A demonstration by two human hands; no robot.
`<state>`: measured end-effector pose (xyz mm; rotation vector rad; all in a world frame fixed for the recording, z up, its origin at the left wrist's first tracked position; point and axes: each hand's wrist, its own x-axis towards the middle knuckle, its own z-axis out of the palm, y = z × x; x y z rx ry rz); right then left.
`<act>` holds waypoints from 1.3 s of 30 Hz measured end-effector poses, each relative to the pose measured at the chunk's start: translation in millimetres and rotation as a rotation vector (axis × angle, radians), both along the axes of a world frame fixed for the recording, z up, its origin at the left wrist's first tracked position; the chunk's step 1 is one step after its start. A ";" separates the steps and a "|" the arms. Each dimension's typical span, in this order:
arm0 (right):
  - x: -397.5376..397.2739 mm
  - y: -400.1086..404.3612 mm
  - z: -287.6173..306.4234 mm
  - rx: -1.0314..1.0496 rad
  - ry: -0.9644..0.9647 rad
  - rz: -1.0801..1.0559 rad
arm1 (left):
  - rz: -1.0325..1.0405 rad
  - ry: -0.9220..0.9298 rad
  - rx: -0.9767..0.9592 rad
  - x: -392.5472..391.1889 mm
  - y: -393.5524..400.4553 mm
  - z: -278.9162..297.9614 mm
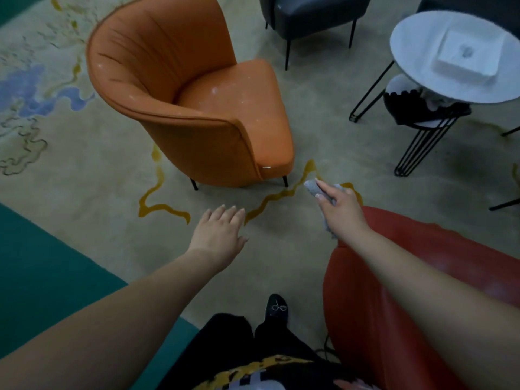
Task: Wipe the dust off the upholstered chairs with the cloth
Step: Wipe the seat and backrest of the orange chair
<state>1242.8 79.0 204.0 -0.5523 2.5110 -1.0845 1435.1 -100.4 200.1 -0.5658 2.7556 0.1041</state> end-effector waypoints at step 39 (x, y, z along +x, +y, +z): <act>-487.6 -219.5 -9.1 0.074 -0.032 0.184 | 0.161 -0.120 0.045 -467.5 -201.4 -55.1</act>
